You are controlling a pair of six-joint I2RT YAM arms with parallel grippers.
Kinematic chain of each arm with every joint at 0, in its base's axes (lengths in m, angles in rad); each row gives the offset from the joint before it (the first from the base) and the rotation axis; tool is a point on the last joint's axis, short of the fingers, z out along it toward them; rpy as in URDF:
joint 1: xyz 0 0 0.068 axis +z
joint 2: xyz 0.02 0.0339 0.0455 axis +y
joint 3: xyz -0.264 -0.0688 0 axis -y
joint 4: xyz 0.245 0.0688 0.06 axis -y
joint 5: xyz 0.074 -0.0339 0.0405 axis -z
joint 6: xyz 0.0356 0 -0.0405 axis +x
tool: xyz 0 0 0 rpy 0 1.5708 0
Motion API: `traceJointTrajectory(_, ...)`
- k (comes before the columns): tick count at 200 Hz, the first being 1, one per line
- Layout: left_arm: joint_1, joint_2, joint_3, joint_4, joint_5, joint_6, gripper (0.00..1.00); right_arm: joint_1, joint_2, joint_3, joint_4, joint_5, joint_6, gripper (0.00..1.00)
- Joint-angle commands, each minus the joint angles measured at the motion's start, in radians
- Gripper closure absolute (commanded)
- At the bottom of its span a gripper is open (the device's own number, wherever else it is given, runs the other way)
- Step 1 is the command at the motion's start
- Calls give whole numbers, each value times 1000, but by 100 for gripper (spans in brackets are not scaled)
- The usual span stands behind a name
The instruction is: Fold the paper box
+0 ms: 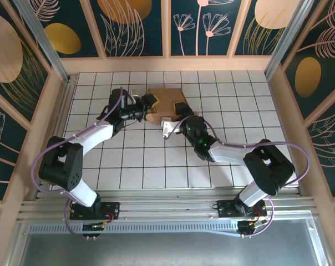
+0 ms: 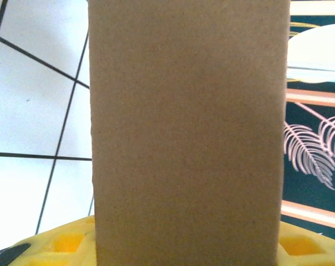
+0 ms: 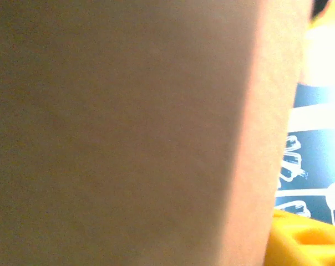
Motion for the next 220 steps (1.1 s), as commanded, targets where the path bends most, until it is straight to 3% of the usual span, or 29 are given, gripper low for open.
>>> traceJointTrajectory(1, -7, -25, -19, -109, 30, -381, 51, -2, -7, 30, 101, 35, -9, 47)
traceJointTrajectory(13, -7, -24, -19, -91, 36, -390, 48, -2, -22, 35, 60, 25, 0, 53)
traceJointTrajectory(31, -5, -24, -19, -36, 53, -403, 35, -1, -61, 52, -72, 0, 41, 62)
traceJointTrajectory(53, 4, -49, -18, 19, 40, -380, 24, -13, -132, 150, -429, -97, 176, 75)
traceJointTrajectory(78, 71, -118, 48, -96, -20, -235, 13, -28, -195, 270, -788, -197, 226, 76)
traceJointTrajectory(98, 157, -203, 115, -216, -122, -32, 8, -43, -204, 416, -1144, -264, 237, 74)
traceJointTrajectory(114, 203, -267, 204, -354, -251, 227, 6, -55, -170, 550, -1415, -354, 246, 71)
traceJointTrajectory(131, 204, -329, 274, -444, -384, 529, 4, -53, -79, 703, -1681, -373, 273, 69)
traceJointTrajectory(152, 203, -420, 232, -423, -427, 767, 8, -60, 62, 887, -1952, -418, 311, 67)
traceJointTrajectory(191, 203, -551, 108, -351, -365, 987, 7, -84, 218, 1006, -2064, -430, 326, 64)
traceJointTrajectory(220, 204, -599, 43, -346, -339, 1058, 6, -99, 318, 1049, -2082, -443, 323, 61)
